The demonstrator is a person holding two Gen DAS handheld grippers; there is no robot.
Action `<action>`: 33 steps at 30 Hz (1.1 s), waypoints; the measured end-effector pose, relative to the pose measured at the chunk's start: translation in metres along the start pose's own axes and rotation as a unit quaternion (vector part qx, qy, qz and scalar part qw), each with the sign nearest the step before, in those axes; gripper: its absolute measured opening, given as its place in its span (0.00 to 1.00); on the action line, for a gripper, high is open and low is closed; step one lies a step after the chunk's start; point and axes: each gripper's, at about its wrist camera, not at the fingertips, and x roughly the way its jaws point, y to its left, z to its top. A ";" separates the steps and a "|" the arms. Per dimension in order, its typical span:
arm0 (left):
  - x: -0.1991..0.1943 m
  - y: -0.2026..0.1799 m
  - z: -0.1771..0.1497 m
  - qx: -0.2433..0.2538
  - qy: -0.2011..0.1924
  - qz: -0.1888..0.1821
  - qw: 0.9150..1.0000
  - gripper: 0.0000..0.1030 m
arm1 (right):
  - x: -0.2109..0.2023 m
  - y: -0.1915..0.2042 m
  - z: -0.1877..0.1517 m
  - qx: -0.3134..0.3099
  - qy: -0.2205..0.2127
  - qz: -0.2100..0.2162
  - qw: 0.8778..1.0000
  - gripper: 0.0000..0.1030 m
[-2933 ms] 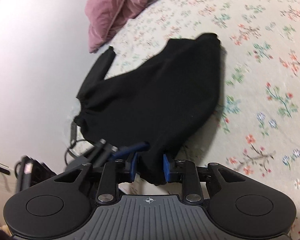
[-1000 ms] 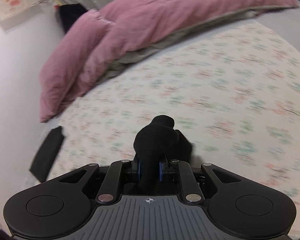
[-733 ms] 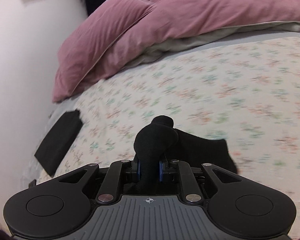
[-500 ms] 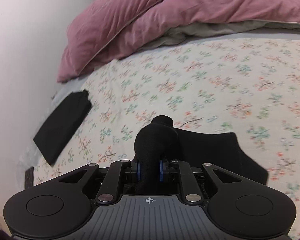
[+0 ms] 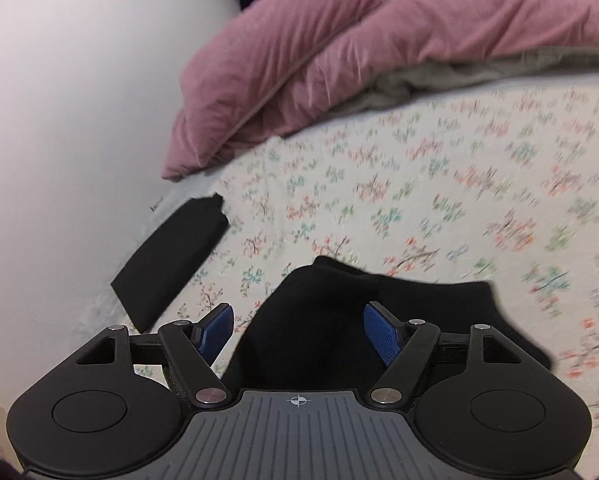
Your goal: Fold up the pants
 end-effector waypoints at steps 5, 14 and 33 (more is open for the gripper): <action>0.021 -0.036 0.022 0.084 -0.005 -0.008 0.996 0.80 | -0.047 -0.017 -0.032 -0.029 -0.057 -0.054 0.996 0.71; 0.122 -0.042 0.005 0.196 0.048 0.072 0.977 0.63 | -0.056 -0.051 -0.099 -0.037 -0.049 -0.125 0.990 0.71; 0.164 0.094 0.001 -0.123 0.184 -0.071 0.973 0.99 | -0.031 -0.104 -0.132 0.146 -0.008 -0.018 0.989 0.71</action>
